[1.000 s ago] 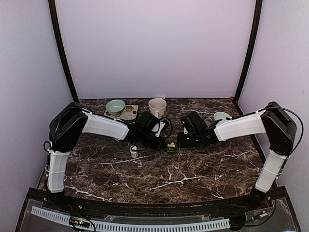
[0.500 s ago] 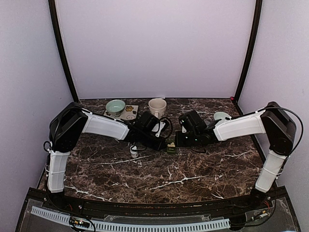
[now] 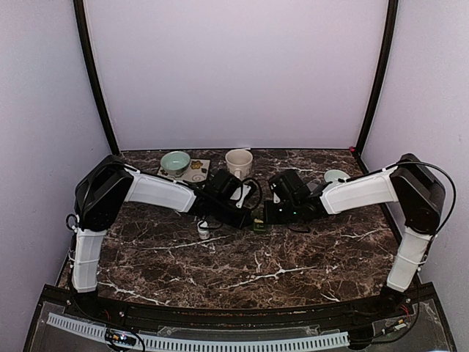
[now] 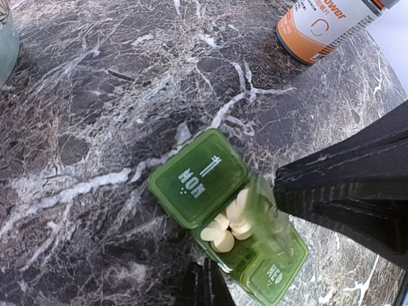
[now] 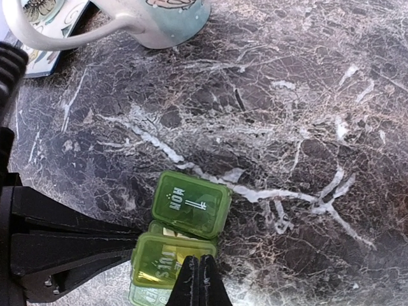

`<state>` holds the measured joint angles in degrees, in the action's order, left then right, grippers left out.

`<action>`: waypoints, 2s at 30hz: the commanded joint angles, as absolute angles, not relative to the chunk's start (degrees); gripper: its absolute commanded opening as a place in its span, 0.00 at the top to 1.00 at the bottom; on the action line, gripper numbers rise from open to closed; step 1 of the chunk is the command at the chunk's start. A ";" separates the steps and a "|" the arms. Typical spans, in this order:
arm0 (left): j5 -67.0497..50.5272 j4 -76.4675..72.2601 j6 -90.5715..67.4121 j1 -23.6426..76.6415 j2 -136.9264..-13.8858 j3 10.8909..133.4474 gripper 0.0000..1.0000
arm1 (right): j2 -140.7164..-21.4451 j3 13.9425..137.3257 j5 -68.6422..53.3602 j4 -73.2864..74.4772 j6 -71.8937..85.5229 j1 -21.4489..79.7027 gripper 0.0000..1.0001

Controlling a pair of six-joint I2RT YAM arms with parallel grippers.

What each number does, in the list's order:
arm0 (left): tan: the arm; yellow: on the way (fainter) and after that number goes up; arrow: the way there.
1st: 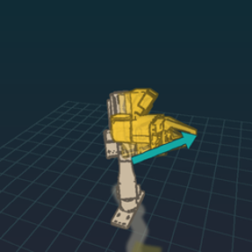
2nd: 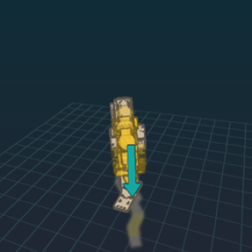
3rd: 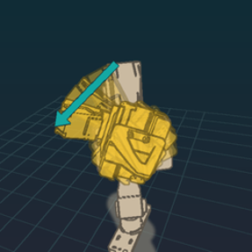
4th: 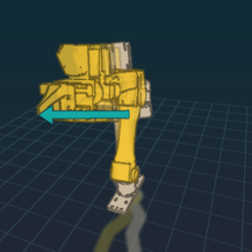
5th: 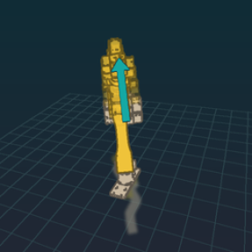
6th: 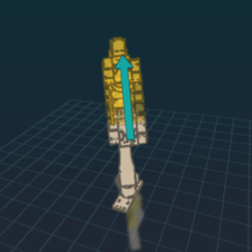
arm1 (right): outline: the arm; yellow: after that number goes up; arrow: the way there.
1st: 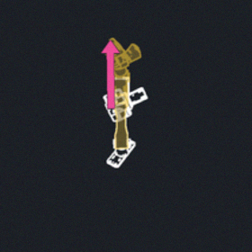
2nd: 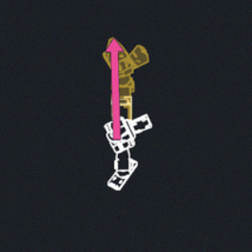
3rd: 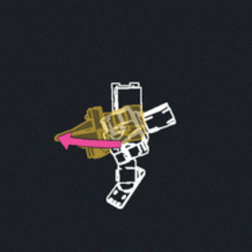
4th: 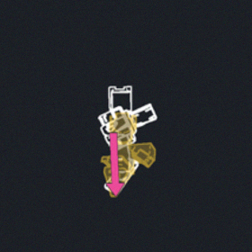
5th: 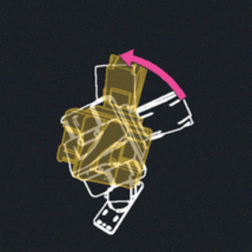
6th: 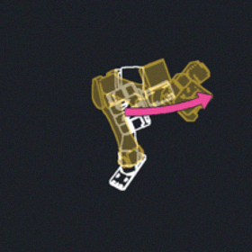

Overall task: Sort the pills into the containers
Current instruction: Pick up the pill container from the center of the board.

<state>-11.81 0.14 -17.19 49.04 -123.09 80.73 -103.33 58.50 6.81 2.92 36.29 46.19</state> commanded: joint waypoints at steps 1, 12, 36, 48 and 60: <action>-12.73 1.10 -17.47 49.40 -122.87 82.10 1.00 | -104.93 60.15 5.70 1.19 36.91 46.86 1.00; -12.94 0.79 -17.67 49.41 -122.87 81.85 1.00 | -106.62 61.88 4.07 1.50 36.70 47.03 1.00; -12.58 0.29 -17.77 49.39 -121.83 80.44 1.00 | -102.79 57.57 6.35 0.10 39.02 47.17 0.64; -12.24 -1.01 -17.51 49.39 -120.68 78.87 1.00 | -101.95 53.31 2.23 -6.71 43.14 45.93 0.57; -12.14 -1.49 -17.42 49.39 -120.34 78.63 1.00 | -99.39 49.81 0.42 -11.03 43.18 45.22 0.50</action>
